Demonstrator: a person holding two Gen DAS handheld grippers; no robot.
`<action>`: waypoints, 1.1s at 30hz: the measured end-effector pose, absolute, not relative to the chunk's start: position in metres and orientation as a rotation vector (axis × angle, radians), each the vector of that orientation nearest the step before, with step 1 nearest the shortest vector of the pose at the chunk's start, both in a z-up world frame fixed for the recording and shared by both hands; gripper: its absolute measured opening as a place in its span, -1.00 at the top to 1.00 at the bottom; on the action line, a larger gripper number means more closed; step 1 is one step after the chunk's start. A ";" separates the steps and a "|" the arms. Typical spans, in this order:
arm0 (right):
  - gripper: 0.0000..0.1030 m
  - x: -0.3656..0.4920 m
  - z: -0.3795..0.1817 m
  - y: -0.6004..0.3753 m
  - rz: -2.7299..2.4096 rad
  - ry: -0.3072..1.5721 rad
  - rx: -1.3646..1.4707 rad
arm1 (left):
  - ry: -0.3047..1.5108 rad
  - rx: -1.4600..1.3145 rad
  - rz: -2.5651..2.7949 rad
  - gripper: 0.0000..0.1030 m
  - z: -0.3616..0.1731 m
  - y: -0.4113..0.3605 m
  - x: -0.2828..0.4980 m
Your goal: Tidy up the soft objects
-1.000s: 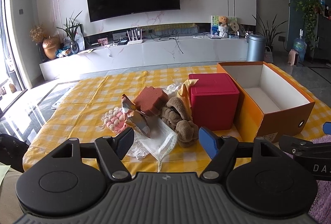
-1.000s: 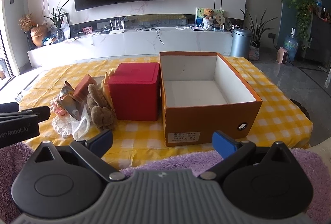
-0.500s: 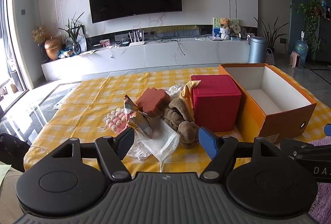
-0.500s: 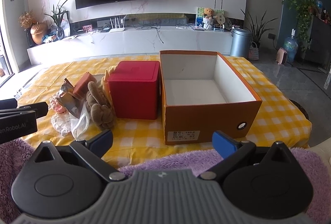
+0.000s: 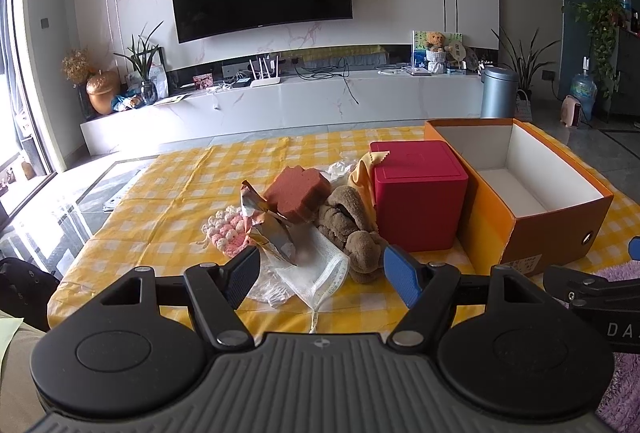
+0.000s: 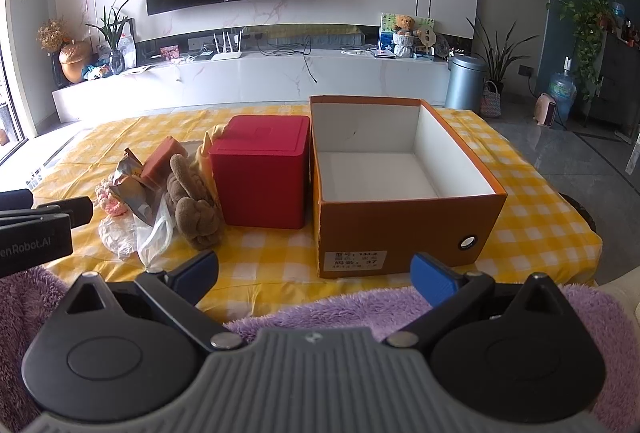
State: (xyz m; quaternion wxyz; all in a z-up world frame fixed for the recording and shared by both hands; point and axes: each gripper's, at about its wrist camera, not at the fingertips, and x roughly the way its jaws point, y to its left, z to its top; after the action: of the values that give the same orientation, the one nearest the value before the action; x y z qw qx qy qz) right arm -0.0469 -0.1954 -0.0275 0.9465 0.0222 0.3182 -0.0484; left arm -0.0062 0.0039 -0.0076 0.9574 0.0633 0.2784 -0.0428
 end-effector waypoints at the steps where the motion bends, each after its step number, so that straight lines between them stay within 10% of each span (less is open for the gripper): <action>1: -0.95 -0.047 -0.028 -0.195 -0.099 0.648 0.045 | 0.565 0.129 -0.086 -0.63 -0.008 0.004 -0.006; 33: -0.95 -0.047 -0.029 -0.194 -0.099 0.657 0.031 | 0.578 0.128 -0.106 -0.62 -0.008 0.004 -0.007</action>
State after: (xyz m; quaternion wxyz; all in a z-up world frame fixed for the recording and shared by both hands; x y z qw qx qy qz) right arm -0.0467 -0.1944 -0.0291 0.9452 0.0150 0.3224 -0.0485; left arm -0.0067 0.0041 -0.0082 0.9551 0.0628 0.2847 -0.0522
